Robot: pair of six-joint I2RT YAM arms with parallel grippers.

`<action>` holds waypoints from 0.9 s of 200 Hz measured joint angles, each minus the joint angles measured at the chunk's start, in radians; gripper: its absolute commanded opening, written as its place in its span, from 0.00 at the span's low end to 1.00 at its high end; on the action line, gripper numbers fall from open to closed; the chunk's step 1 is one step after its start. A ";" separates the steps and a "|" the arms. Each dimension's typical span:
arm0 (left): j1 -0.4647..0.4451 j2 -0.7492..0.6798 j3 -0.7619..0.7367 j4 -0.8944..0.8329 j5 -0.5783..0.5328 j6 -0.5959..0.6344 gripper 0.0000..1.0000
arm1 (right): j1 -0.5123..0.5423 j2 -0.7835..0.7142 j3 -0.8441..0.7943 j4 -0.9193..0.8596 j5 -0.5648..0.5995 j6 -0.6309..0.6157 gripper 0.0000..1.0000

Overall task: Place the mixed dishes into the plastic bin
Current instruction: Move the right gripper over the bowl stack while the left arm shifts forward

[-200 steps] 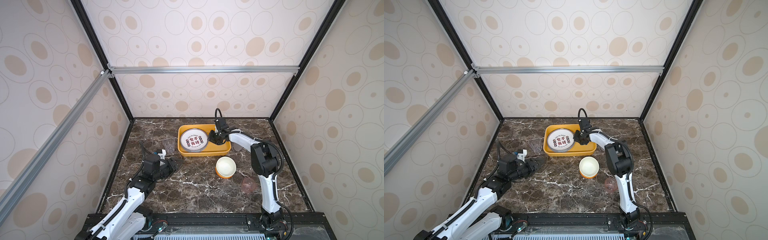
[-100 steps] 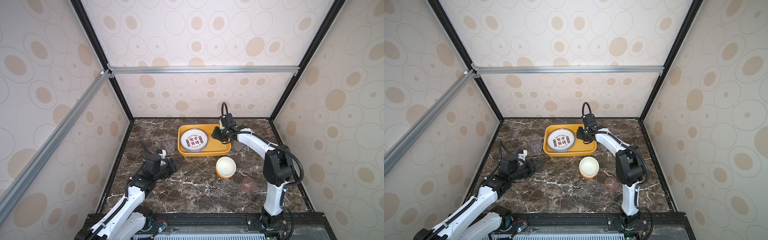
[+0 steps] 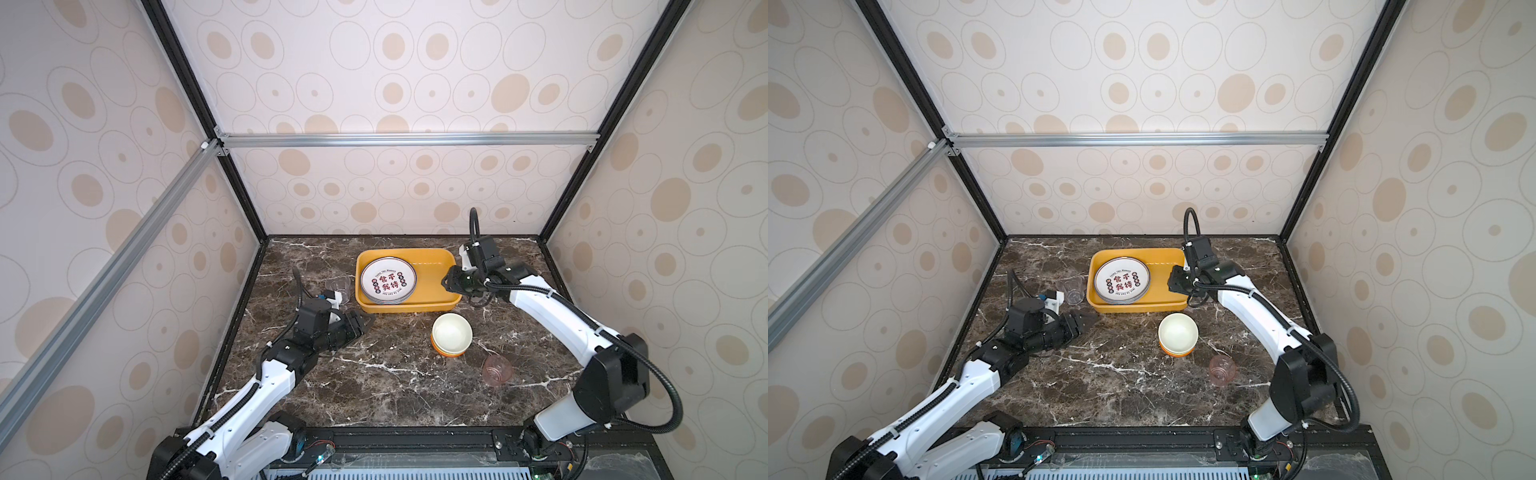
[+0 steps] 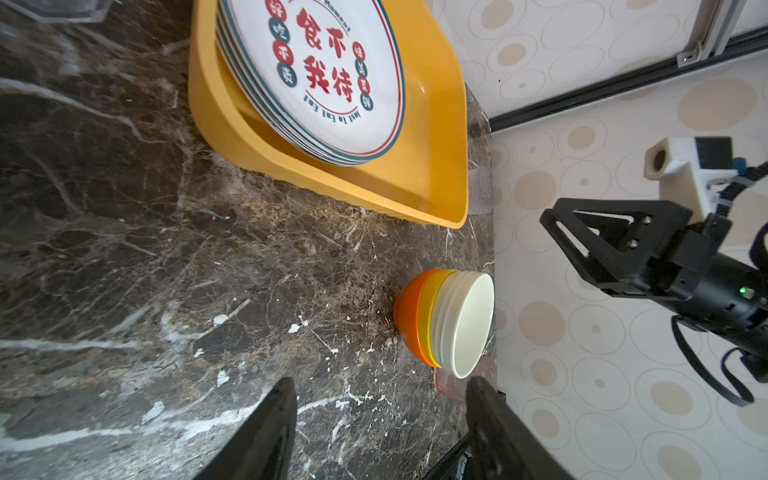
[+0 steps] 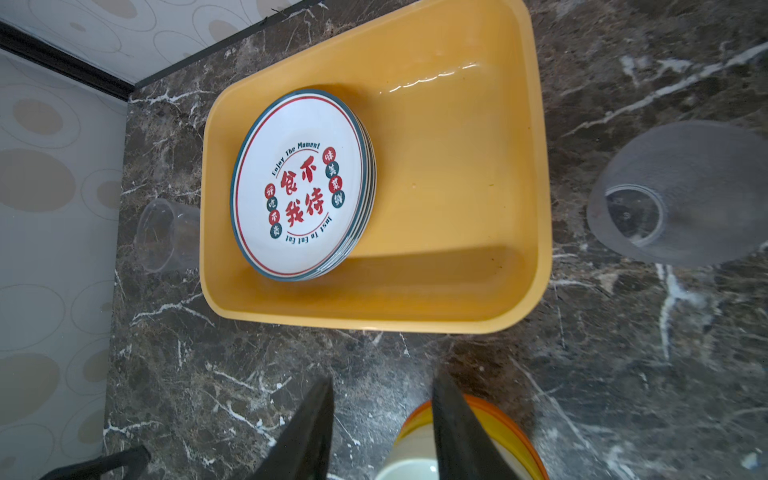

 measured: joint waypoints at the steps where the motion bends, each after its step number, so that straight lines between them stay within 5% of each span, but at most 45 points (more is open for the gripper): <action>1: -0.002 0.002 0.002 0.000 0.000 0.000 0.65 | 0.000 -0.005 -0.003 -0.003 0.001 -0.001 0.42; 76: -0.175 0.182 0.162 -0.008 -0.082 0.052 0.64 | -0.046 -0.182 -0.145 -0.153 0.037 -0.013 0.41; 180: -0.330 0.358 0.330 -0.067 -0.207 0.140 0.64 | -0.050 -0.190 -0.259 -0.217 0.047 0.008 0.37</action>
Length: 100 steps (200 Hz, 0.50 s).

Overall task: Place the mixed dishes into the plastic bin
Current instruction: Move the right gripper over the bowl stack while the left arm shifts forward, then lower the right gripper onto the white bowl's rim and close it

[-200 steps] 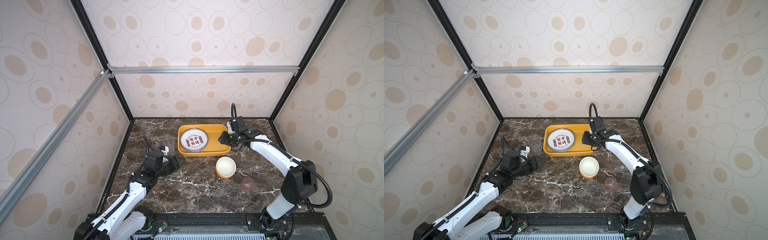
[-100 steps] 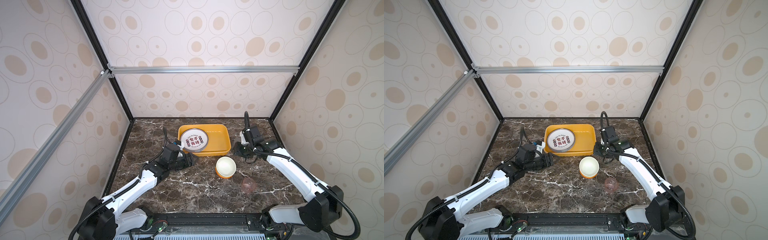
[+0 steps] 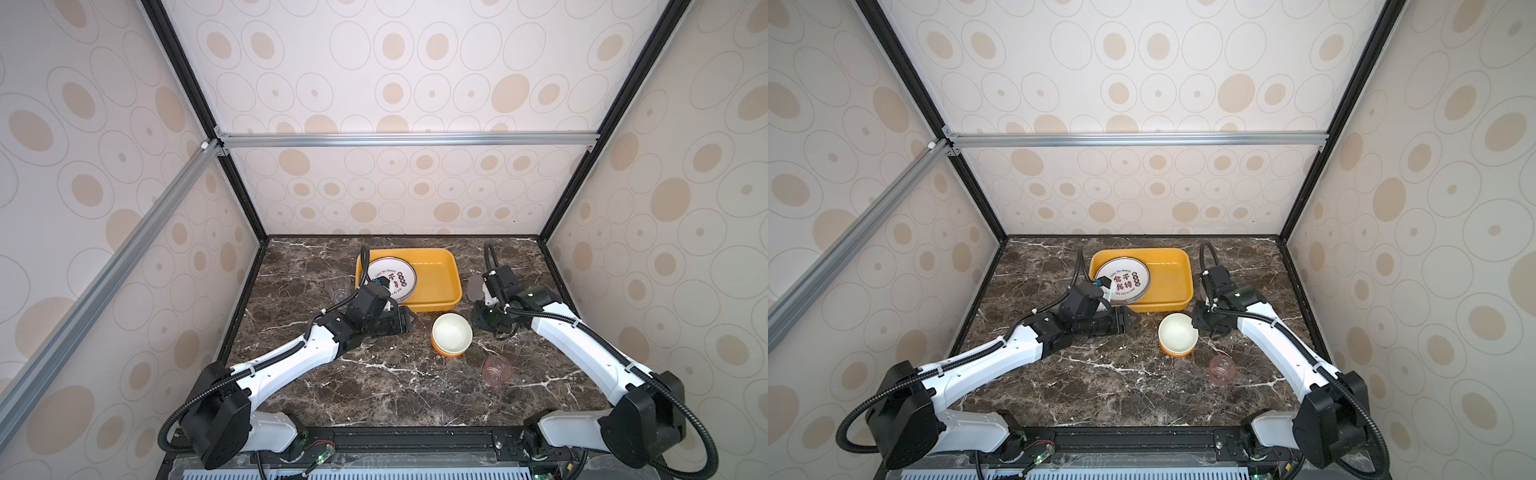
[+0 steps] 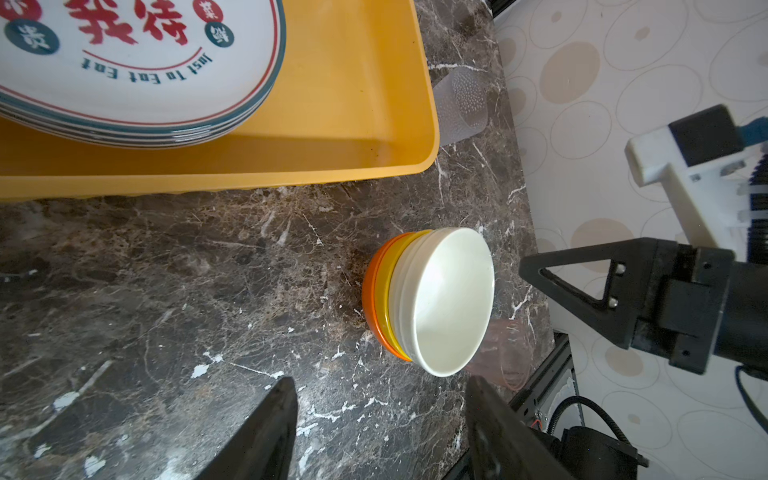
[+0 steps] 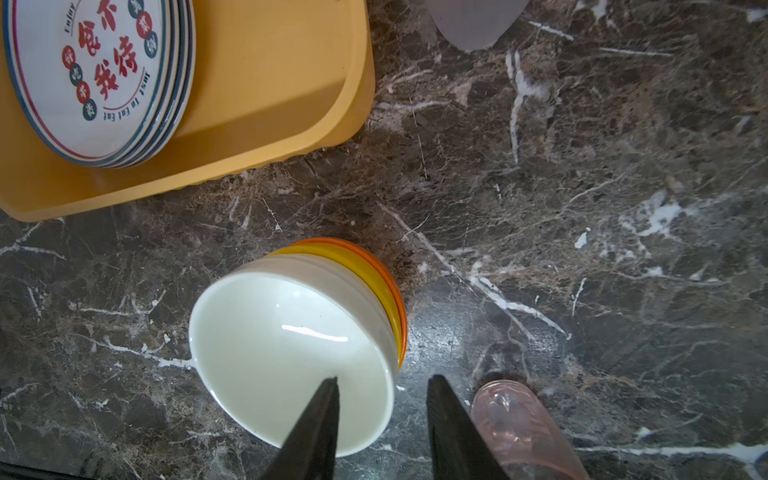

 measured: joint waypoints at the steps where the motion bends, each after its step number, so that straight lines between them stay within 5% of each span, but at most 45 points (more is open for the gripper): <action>1: 0.000 0.001 0.000 -0.001 -0.001 0.000 0.64 | 0.000 0.000 -0.001 0.000 0.000 0.001 0.37; 100: -0.021 0.011 0.007 -0.023 -0.032 0.023 0.64 | 0.000 0.053 -0.058 0.031 -0.030 0.032 0.32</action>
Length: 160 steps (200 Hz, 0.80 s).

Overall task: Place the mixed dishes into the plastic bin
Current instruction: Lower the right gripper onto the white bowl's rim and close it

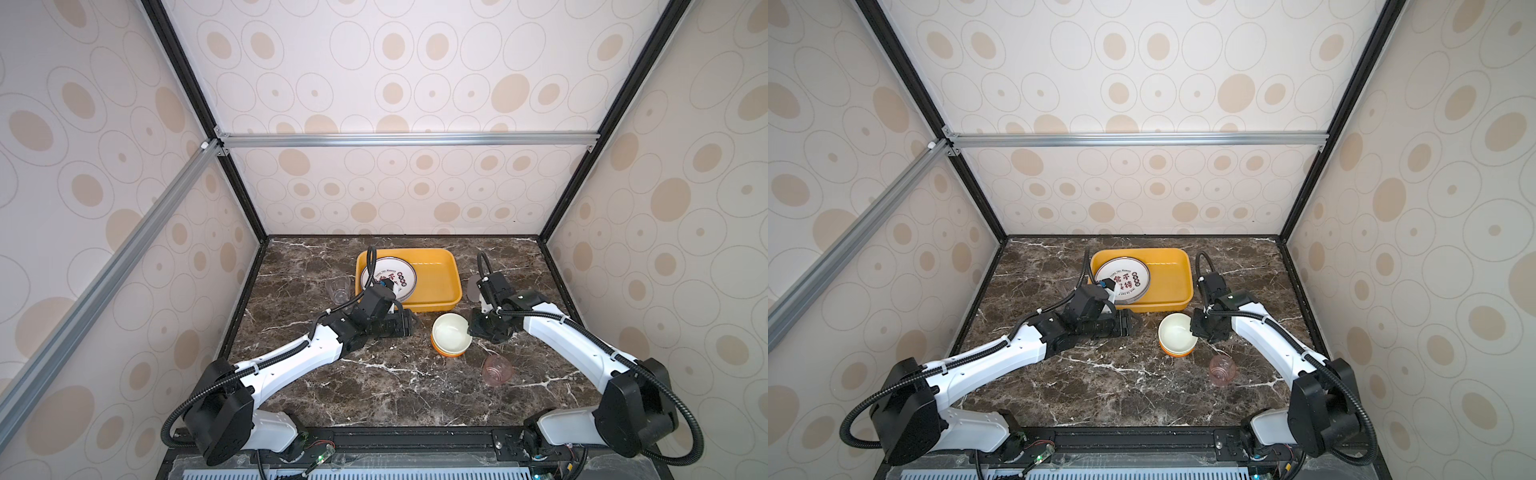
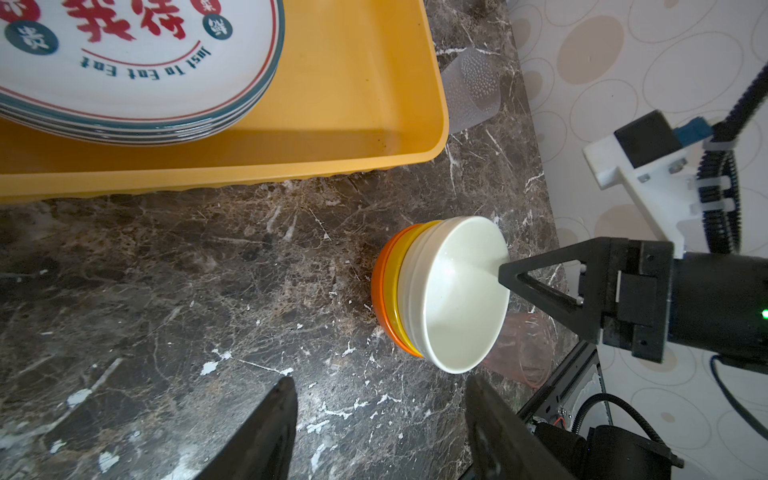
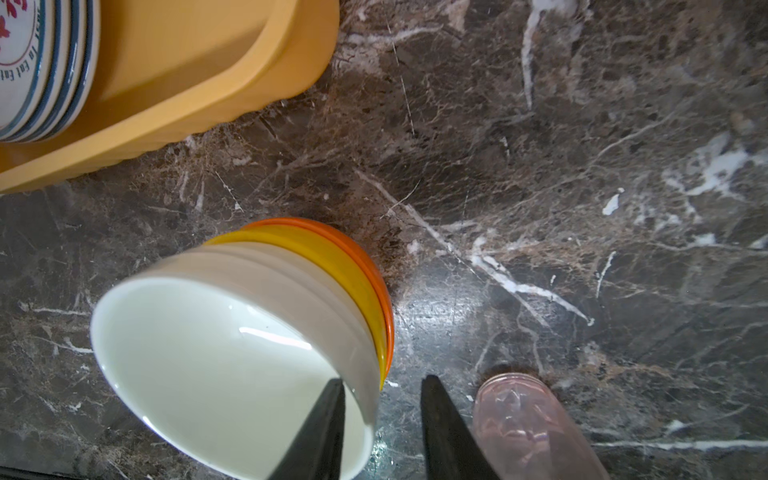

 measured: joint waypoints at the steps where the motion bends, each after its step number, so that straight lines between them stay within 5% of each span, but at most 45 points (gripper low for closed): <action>1: 0.000 0.000 0.000 0.000 0.000 0.000 0.64 | 0.000 0.000 0.000 0.000 0.000 0.000 0.32; 160: 0.000 0.001 0.000 0.002 0.001 0.000 0.63 | 0.042 0.046 -0.011 0.019 0.015 0.001 0.09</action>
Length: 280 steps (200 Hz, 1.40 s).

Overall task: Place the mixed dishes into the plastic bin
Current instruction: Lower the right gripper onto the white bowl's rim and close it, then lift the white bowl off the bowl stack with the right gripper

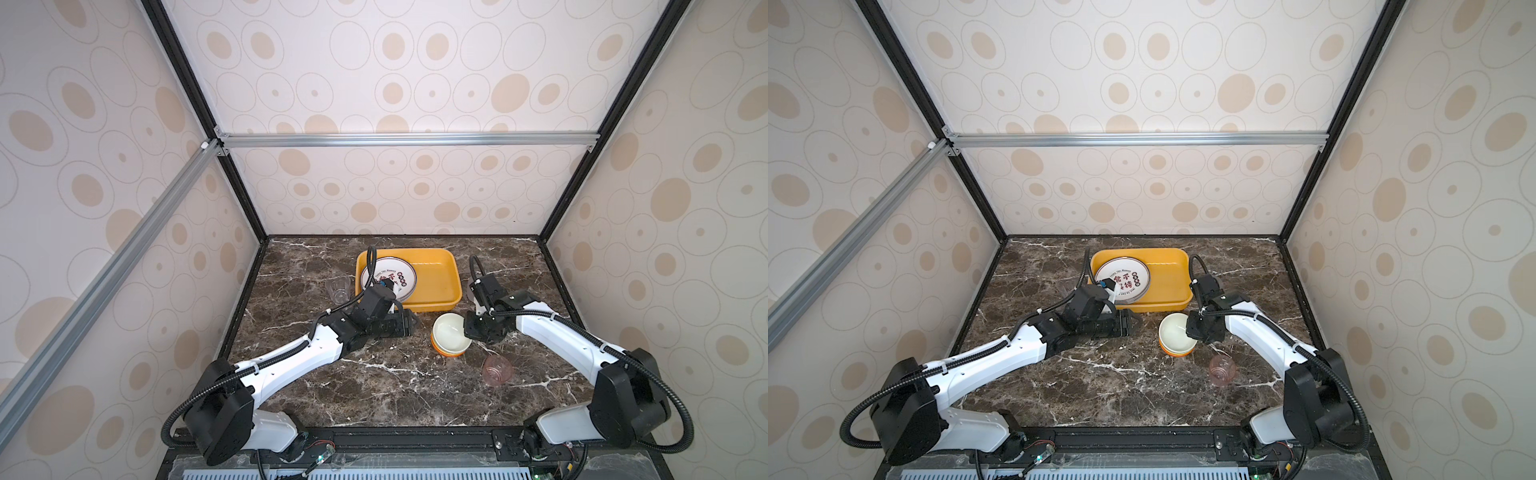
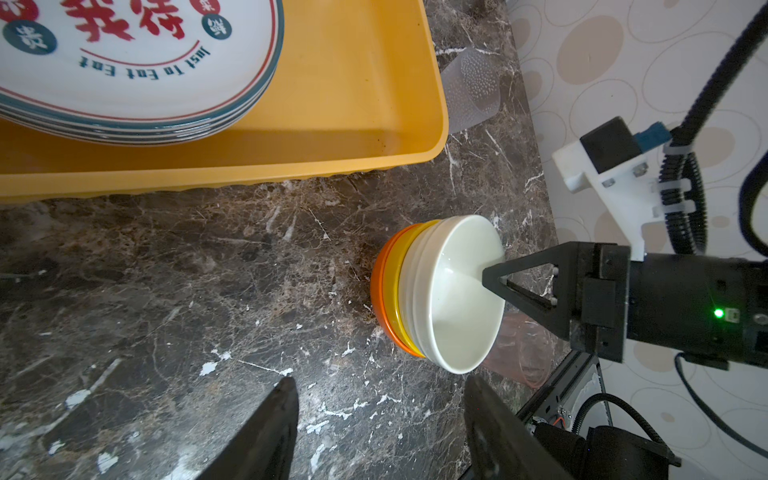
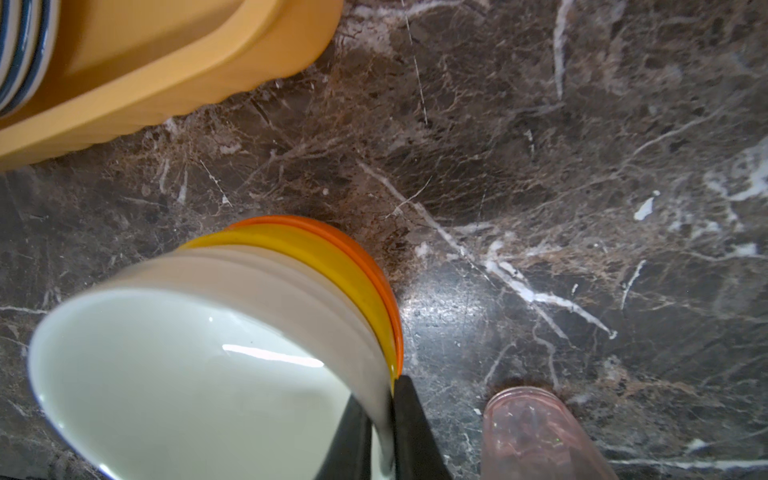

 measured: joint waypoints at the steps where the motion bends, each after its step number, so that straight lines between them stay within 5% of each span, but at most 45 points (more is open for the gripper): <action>1: 0.000 0.000 0.000 0.000 0.000 0.000 0.63 | 0.000 0.000 0.000 -0.001 0.000 0.000 0.09; 186: 0.000 -0.020 -0.001 0.001 -0.044 0.000 0.66 | 0.011 -0.006 0.214 -0.157 0.032 -0.085 0.00; 280: 0.049 -0.107 -0.025 -0.003 -0.078 -0.001 0.67 | -0.016 0.228 0.506 -0.188 -0.009 -0.115 0.00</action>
